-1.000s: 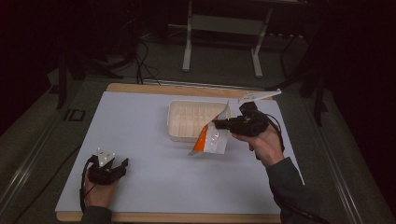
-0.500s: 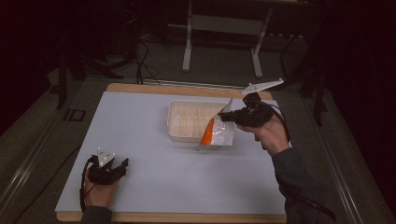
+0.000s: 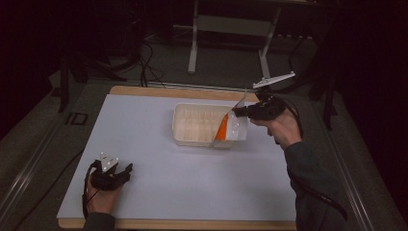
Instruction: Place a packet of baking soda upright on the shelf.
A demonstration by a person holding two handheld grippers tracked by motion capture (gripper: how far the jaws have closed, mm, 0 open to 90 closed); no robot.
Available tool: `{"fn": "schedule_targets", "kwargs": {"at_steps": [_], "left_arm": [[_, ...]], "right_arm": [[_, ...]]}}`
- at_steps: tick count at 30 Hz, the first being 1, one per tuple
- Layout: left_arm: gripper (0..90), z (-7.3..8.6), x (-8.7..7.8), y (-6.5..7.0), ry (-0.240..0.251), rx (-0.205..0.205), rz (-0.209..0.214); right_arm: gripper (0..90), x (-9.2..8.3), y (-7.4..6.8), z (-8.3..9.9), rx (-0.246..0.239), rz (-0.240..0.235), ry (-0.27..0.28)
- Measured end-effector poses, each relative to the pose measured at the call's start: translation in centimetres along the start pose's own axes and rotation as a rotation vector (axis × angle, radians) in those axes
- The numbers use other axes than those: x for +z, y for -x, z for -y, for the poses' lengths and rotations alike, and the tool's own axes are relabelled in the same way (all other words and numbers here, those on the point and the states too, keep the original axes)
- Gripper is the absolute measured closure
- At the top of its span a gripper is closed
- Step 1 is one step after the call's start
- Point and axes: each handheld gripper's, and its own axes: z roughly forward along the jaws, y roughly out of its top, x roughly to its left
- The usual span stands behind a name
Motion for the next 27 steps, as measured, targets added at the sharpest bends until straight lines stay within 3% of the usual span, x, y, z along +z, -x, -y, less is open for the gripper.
{"fn": "schedule_targets", "kwargs": {"at_steps": [11,27], "left_arm": [[44.3,0.0,0.0,0.0,-0.001,0.005,0.002],[44.2,0.0,0.0,0.1,-0.003,0.009,0.003]], "right_arm": [[90.0,0.0,1.5,-0.7,0.027,0.047,-0.037],[90.0,-1.0,2.3,-1.8,0.018,0.134,-0.096]]}}
